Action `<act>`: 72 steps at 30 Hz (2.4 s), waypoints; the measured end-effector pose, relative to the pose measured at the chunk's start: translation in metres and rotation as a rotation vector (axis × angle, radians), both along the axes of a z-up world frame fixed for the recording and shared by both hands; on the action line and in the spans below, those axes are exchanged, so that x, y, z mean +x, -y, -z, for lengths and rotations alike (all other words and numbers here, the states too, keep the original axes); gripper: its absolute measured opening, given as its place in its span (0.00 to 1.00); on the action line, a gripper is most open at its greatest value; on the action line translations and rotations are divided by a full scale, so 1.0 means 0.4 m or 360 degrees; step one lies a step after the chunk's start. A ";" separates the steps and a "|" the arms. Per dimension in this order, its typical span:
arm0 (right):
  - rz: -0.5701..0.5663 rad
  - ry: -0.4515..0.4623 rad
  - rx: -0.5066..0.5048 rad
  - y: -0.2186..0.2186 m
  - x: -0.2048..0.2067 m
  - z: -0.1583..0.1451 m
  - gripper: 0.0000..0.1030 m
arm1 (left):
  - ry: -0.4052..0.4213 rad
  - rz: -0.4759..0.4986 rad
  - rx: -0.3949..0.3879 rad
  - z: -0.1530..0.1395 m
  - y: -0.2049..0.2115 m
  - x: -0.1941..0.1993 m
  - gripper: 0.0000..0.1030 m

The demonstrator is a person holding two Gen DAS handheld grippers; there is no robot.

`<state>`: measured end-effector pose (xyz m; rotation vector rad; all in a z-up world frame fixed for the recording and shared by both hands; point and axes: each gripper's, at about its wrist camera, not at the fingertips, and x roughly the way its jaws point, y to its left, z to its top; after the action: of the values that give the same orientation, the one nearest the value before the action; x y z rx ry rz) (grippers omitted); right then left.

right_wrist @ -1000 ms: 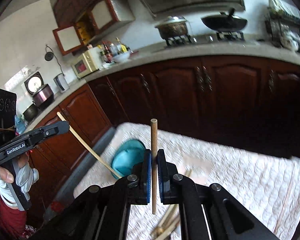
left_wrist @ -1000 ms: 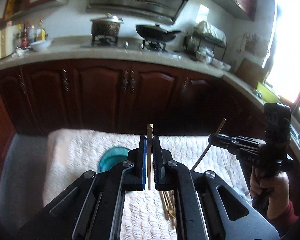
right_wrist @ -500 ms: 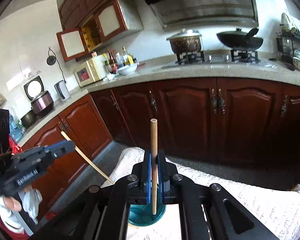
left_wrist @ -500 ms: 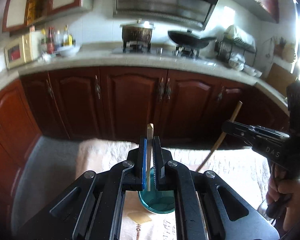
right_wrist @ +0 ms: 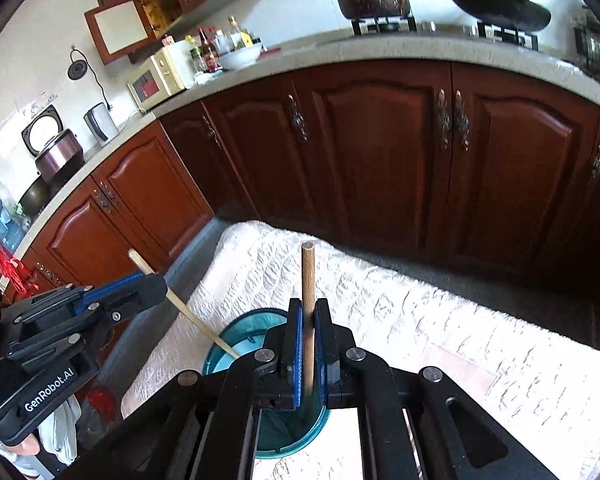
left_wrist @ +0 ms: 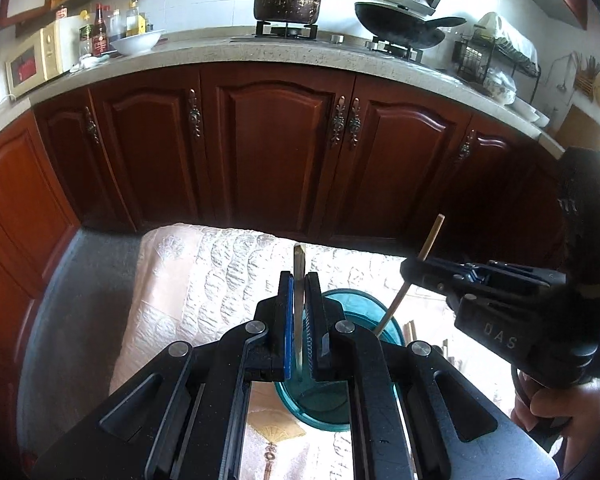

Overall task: Organize utensils
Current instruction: 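Carry both chopsticks over the teal-rimmed cup and open both tools to drop them in, then move both open tools back down toward the utensils on the cloth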

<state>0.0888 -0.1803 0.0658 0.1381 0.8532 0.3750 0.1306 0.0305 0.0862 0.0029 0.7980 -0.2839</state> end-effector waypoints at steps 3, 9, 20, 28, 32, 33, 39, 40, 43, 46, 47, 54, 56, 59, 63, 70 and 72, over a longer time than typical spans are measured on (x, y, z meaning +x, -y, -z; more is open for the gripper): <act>0.0029 -0.0016 0.0061 0.014 0.014 0.016 0.05 | -0.0013 -0.0006 0.0000 0.005 0.004 0.006 0.04; 0.0038 -0.0016 0.0077 0.030 -0.009 0.032 0.35 | -0.0004 -0.0021 0.0000 0.007 0.003 -0.007 0.23; 0.0078 0.0007 0.0060 0.052 -0.093 0.021 0.36 | -0.0008 -0.0126 -0.0008 -0.004 0.025 -0.072 0.31; 0.0180 0.0083 -0.0007 0.067 -0.171 -0.003 0.44 | 0.0045 -0.0152 0.0011 -0.010 0.051 -0.124 0.35; 0.0220 0.0086 -0.0029 0.081 -0.207 -0.004 0.44 | 0.0047 -0.0145 -0.0003 -0.005 0.068 -0.154 0.44; 0.0230 0.0088 -0.0030 0.087 -0.216 -0.005 0.44 | 0.0049 -0.0139 -0.0003 -0.004 0.074 -0.163 0.46; 0.0285 0.0099 -0.0062 0.120 -0.284 0.003 0.44 | 0.0034 -0.0086 -0.0012 0.008 0.112 -0.207 0.51; 0.0295 0.0095 -0.0063 0.126 -0.294 0.005 0.44 | 0.0030 -0.0075 -0.0011 0.011 0.119 -0.215 0.51; 0.0325 0.0078 -0.0068 0.159 -0.327 0.015 0.45 | 0.0015 -0.0042 -0.0007 0.023 0.135 -0.232 0.51; 0.0369 0.0054 -0.0101 0.201 -0.357 0.032 0.45 | 0.0041 0.0052 0.0013 0.037 0.143 -0.252 0.51; 0.0382 0.0048 -0.0110 0.212 -0.366 0.038 0.45 | 0.0034 0.0057 0.0011 0.043 0.147 -0.259 0.51; 0.0507 -0.0100 -0.0133 0.326 -0.409 0.137 0.45 | -0.0037 0.0119 -0.0004 0.081 0.167 -0.287 0.52; 0.0519 -0.0141 -0.0110 0.348 -0.411 0.169 0.45 | -0.0084 0.0142 -0.0008 0.101 0.177 -0.291 0.51; 0.0500 -0.0216 -0.0031 0.371 -0.400 0.223 0.45 | -0.0138 0.0158 0.0001 0.129 0.189 -0.297 0.52; 0.0456 -0.0331 0.0037 0.368 -0.357 0.298 0.37 | -0.0207 0.0176 0.0001 0.162 0.200 -0.299 0.51; 0.0437 -0.0455 0.0146 0.349 -0.276 0.381 0.31 | -0.0242 0.0223 0.0044 0.211 0.229 -0.297 0.51; 0.0438 -0.0496 0.0176 0.353 -0.255 0.400 0.24 | -0.0262 0.0236 0.0034 0.223 0.232 -0.295 0.51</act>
<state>-0.0134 -0.3213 -0.0942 0.4202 1.1050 0.1419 0.0127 -0.0625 -0.0029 0.0599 0.9660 -0.4199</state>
